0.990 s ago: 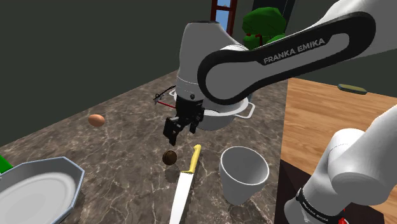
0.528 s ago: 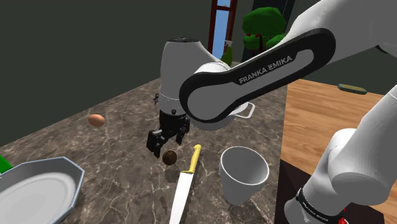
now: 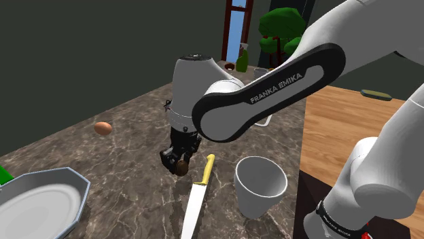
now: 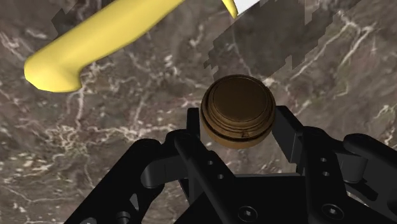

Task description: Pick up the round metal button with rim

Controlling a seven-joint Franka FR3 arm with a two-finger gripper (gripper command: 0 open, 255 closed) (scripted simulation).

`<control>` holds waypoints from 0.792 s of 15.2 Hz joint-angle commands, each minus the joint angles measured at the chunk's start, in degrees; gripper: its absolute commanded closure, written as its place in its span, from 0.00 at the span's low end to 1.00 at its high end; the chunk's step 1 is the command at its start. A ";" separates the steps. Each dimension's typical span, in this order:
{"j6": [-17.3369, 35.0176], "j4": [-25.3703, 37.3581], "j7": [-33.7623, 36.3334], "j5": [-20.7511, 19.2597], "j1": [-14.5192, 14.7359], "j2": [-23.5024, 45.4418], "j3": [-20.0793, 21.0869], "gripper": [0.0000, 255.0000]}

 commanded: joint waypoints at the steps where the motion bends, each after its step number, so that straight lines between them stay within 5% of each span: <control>1: 0.08 -0.01 0.01 -0.03 -0.01 0.06 0.00 1.00; 12: -3.06 1.54 -0.59 0.81 0.01 -1.68 -0.30 1.00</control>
